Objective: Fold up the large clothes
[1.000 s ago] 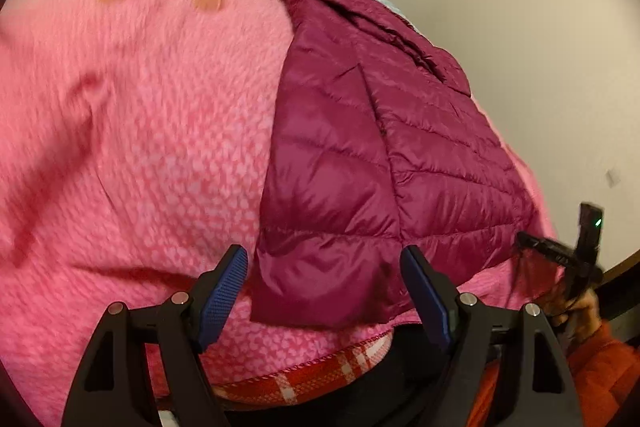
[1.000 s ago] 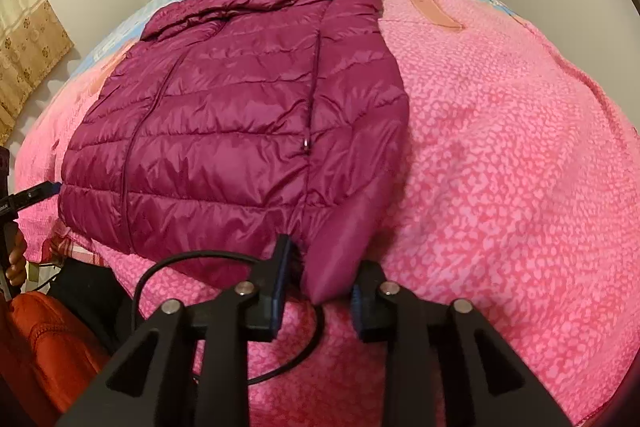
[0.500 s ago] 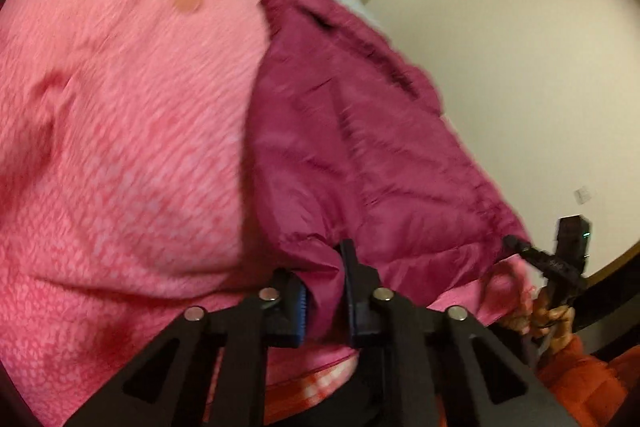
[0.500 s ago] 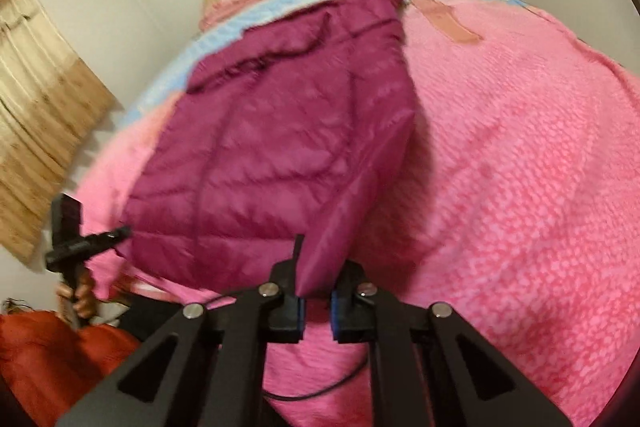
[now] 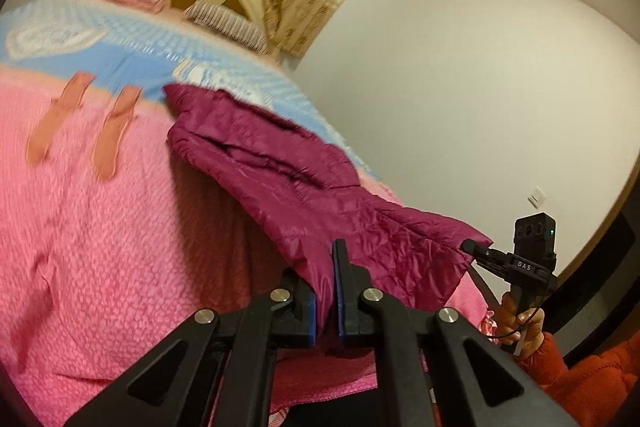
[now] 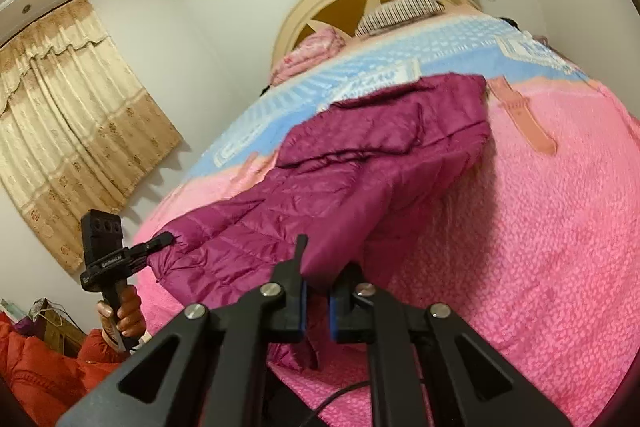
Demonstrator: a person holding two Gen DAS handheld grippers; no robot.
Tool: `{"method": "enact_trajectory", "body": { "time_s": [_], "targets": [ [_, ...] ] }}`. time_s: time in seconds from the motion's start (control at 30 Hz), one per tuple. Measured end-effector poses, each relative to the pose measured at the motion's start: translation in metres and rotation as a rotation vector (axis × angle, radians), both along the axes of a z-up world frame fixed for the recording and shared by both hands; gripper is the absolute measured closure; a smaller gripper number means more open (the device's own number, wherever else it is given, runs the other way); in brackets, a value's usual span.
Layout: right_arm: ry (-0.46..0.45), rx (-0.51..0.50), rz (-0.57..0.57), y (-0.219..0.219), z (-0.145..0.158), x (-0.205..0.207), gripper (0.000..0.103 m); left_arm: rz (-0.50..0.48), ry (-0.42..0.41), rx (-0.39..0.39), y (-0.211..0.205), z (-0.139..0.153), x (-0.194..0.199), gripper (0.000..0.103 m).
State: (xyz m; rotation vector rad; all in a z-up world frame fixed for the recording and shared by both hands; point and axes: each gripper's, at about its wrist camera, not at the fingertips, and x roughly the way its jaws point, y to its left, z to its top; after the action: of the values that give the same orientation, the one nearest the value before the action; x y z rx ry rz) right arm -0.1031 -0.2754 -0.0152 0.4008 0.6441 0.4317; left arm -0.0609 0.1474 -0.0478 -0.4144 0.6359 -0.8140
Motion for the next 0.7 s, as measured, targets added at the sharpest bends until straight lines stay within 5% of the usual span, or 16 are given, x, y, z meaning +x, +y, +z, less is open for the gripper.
{"method": "enact_trajectory", "body": {
  "time_s": [0.43,0.7],
  "targets": [
    [-0.079,0.050,-0.017,-0.020,0.035,-0.057,0.092,-0.042,-0.152,-0.064,0.019,0.051,-0.039,0.097],
    [-0.219,0.028,-0.055,-0.030,0.080,-0.014,0.093,0.102,-0.104,-0.054,0.010,0.087,0.056,0.097]
  ]
}}
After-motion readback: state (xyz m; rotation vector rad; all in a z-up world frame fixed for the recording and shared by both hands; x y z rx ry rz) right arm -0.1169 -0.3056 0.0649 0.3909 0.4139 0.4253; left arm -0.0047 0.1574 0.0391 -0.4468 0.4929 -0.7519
